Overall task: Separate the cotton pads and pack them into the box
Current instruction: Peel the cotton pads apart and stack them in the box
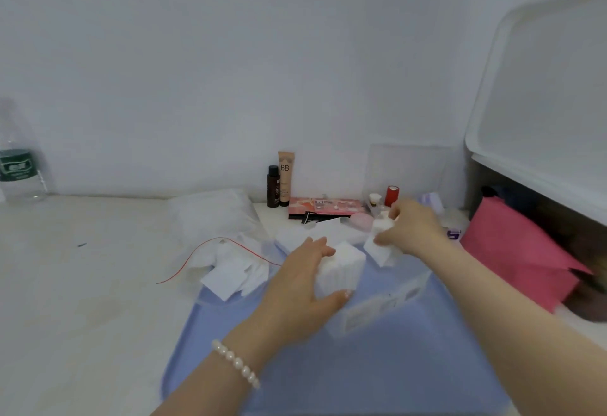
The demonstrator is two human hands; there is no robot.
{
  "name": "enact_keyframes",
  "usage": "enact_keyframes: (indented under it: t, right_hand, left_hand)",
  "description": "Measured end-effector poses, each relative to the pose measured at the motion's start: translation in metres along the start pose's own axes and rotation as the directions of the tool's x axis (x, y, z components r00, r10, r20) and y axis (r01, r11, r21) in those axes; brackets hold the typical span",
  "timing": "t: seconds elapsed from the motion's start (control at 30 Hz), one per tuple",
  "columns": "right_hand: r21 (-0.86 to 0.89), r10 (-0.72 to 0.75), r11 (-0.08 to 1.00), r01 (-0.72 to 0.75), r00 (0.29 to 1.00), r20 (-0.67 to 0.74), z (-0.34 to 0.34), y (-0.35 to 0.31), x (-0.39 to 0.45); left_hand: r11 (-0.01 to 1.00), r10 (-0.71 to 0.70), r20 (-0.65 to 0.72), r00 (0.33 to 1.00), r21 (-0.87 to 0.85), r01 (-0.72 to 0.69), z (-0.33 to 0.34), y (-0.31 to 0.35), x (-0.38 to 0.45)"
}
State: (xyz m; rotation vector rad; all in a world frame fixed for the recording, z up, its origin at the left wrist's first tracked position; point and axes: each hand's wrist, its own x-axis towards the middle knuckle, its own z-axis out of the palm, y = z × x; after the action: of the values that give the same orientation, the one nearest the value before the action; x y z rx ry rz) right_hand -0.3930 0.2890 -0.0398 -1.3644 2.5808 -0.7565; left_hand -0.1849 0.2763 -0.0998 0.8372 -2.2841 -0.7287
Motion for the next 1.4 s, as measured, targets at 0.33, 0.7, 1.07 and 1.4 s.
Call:
enact_keyframes:
  t: [0.33, 0.7, 1.07, 1.4]
  right_hand:
    - [-0.127, -0.097, 0.987, 0.093, 0.995, -0.021, 0.040, -0.002, -0.005]
    - [0.276, 0.047, 0.953, -0.127, 0.959, 0.280, 0.034, -0.007, -0.004]
    - [0.117, -0.027, 0.993, 0.001, 0.976, 0.218, 0.044, -0.009, -0.007]
    - [0.247, -0.290, 0.873, 0.421, 0.854, -0.432, 0.013, -0.053, -0.065]
  left_hand:
    - [0.994, -0.105, 0.069, 0.992, -0.021, 0.107, 0.001, -0.008, 0.001]
    - [0.991, -0.119, 0.067, 0.991, -0.052, 0.122, 0.002, -0.007, 0.000]
    - [0.995, -0.104, 0.089, 0.991, 0.025, 0.102, 0.006, -0.011, 0.000]
    - [0.919, 0.202, -0.343, 0.917, 0.390, -0.056, -0.073, 0.005, -0.032]
